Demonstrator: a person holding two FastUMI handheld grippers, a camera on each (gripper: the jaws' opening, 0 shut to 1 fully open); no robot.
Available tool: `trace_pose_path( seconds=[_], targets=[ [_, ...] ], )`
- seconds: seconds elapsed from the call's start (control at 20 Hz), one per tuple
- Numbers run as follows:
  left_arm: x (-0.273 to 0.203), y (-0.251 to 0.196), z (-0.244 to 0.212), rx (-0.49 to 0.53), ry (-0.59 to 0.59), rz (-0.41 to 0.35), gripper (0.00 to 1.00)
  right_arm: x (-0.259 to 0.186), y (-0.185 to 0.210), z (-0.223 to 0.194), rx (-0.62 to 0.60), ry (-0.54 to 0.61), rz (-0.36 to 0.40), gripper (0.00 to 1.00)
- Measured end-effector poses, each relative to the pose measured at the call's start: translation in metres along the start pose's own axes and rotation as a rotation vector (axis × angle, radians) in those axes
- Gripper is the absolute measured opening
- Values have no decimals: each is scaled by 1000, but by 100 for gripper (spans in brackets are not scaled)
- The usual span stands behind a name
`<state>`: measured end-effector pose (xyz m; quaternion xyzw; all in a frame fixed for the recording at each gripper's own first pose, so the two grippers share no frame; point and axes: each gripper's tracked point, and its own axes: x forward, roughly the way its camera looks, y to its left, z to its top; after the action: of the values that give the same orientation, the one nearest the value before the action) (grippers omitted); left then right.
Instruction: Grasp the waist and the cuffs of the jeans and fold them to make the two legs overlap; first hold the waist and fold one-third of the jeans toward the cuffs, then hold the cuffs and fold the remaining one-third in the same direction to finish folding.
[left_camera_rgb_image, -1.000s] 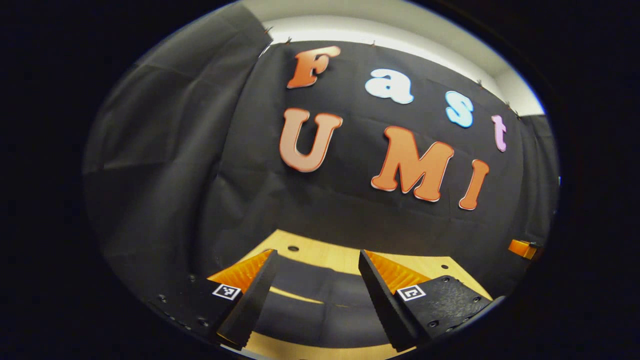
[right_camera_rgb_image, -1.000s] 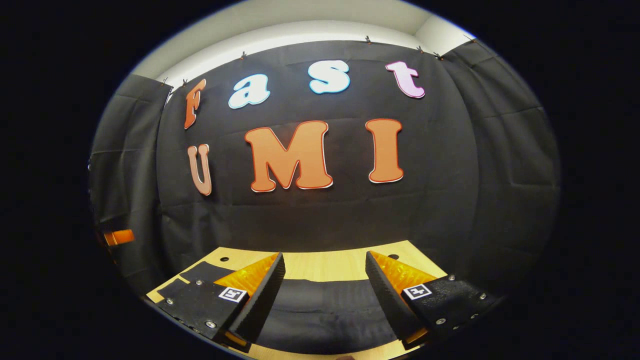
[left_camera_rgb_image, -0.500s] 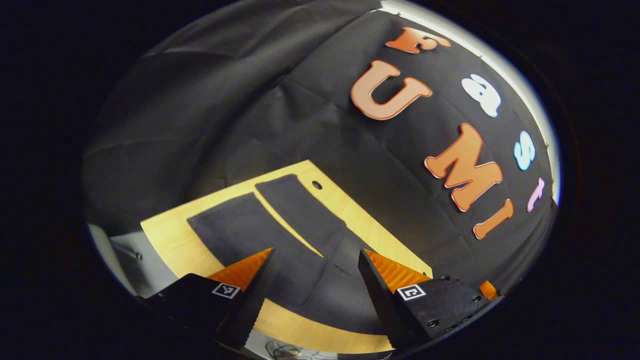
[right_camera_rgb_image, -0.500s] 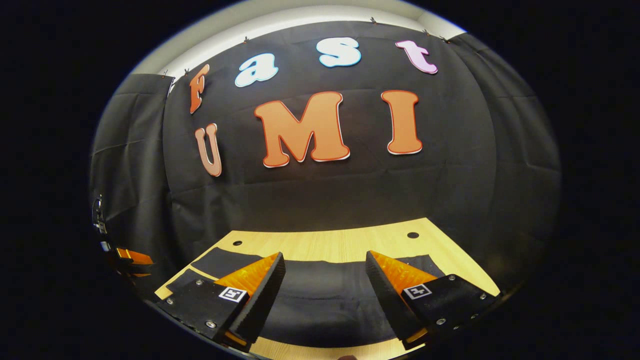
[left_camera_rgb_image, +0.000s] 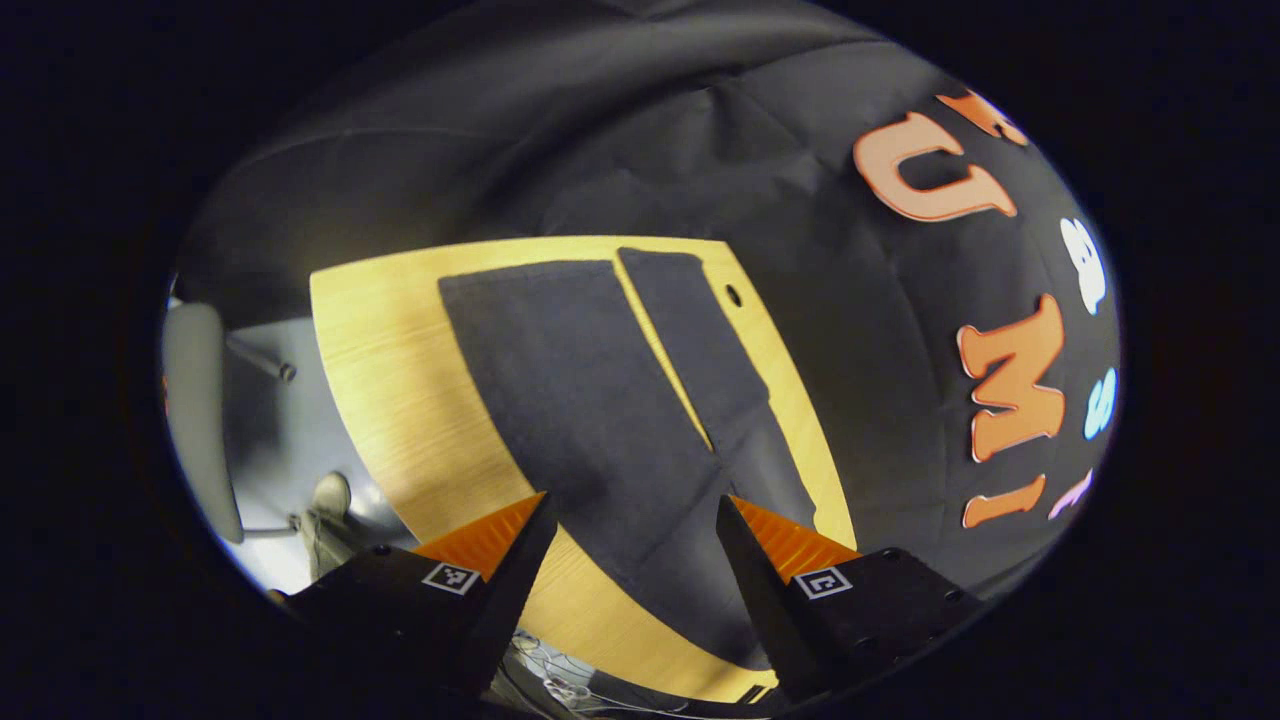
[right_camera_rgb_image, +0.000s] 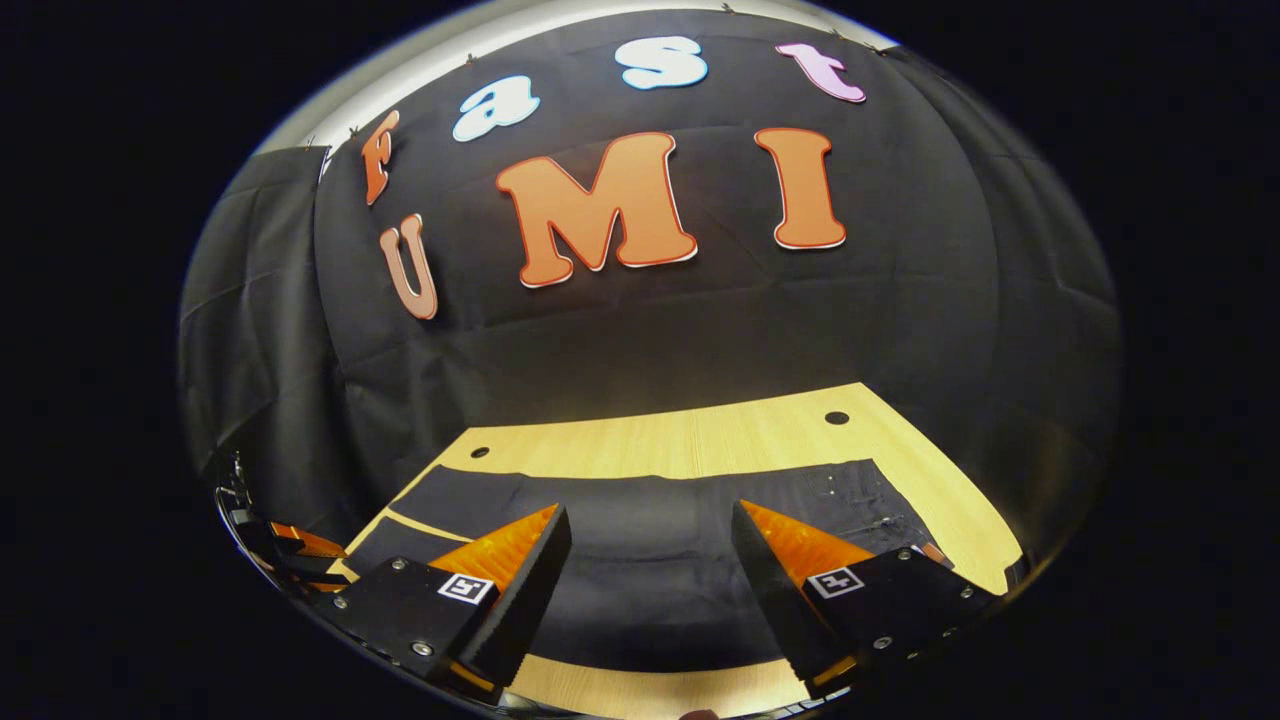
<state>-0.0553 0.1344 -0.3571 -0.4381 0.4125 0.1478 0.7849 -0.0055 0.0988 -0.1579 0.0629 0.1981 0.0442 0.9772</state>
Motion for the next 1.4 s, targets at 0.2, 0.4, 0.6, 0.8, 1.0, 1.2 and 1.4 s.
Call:
trace_pose_path(
  seconds=[0.2,0.4,0.6,0.8,1.0,1.2,1.4],
  targets=[
    [28,18,-12,-72,37,102,98,5,-13,-17,41,49,-16,98],
    [48,28,-4,-86,24,187,98,7,-22,-24,92,93,-22,98],
    [67,38,6,-124,19,268,98,11,-38,-36,93,133,-55,98],
    [74,40,6,-155,24,307,98,13,-51,-34,99,132,-80,98],
    [81,48,9,-100,29,369,98,16,-69,-38,91,164,-128,98],
    [94,36,22,-125,9,335,98,20,-74,-44,107,193,-139,98],
    [111,12,33,-145,-24,218,98,23,-71,-45,157,207,-130,98]
  ],
)
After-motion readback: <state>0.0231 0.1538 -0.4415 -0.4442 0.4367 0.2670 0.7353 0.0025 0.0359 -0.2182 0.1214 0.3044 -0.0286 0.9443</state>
